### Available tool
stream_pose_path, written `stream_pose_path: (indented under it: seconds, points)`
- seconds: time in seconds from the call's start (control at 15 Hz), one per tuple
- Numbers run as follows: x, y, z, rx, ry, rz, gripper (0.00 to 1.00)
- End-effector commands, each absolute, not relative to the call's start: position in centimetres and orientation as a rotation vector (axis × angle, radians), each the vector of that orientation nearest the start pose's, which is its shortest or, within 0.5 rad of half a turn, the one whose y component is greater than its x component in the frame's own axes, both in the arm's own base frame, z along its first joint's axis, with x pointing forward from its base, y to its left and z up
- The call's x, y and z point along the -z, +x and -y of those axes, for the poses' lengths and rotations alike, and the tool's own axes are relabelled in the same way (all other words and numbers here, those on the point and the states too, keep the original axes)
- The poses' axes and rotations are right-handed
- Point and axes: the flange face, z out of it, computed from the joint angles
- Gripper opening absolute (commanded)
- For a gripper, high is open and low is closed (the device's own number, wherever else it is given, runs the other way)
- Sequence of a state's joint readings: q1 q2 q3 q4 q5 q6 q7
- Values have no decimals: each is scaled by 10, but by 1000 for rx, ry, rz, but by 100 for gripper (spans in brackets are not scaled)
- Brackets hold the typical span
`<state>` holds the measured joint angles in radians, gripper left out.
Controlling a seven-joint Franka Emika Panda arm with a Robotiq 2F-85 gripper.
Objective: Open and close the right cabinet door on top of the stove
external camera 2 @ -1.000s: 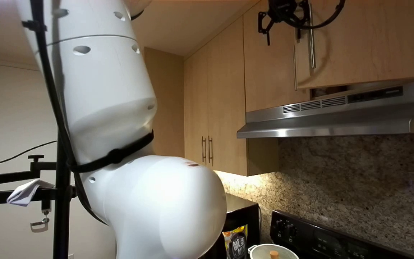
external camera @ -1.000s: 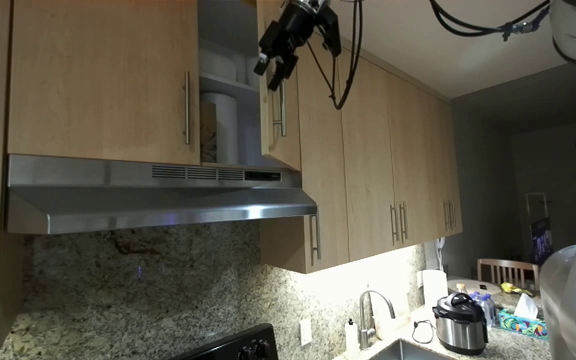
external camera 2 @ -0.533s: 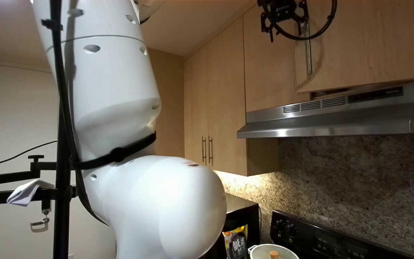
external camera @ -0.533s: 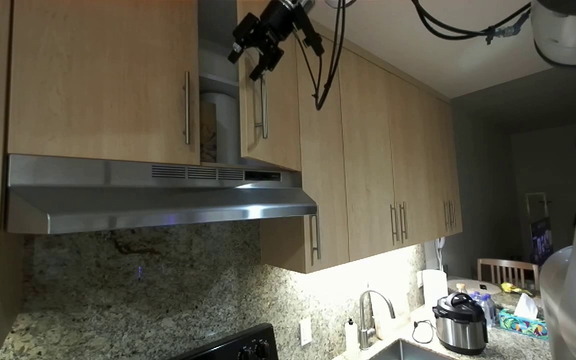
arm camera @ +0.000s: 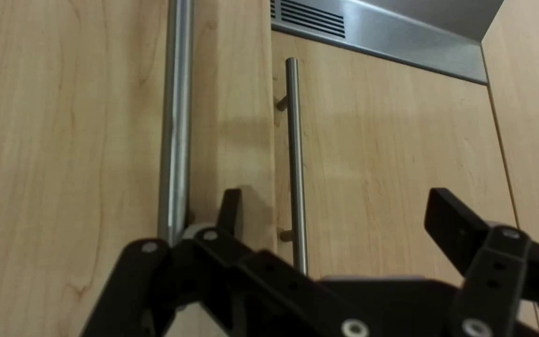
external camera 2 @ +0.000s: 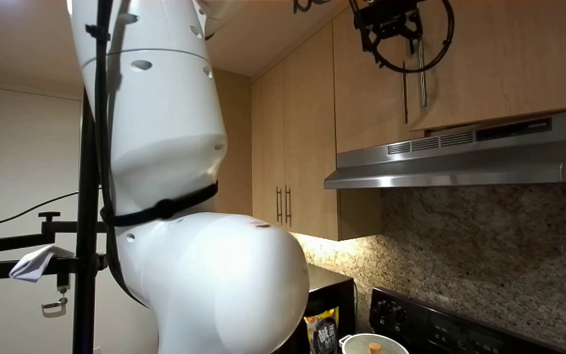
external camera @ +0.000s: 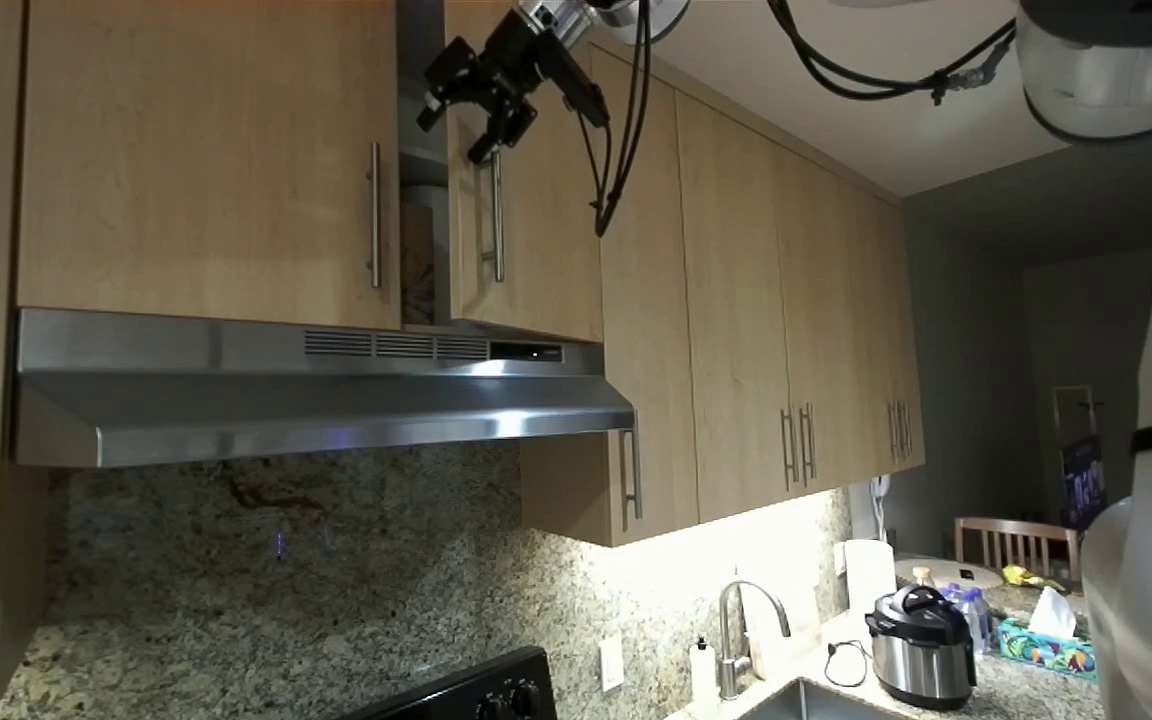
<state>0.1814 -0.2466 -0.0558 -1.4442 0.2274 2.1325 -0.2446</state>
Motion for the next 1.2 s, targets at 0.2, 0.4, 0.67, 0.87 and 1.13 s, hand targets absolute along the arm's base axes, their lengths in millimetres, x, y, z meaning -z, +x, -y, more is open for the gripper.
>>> stream_pose_path:
  seconds: [0.2, 0.4, 0.67, 0.87, 1.13]
  points:
    - [-880, 479, -63, 1426, -2600, 369, 100]
    - [-884, 473, -58, 1452, -2602, 359, 100]
    - [-902, 449, -50, 1532, -2557, 362, 100]
    - [-917, 424, -30, 1581, -2538, 325, 100]
    - [-927, 397, 15, 1577, -2591, 220, 100]
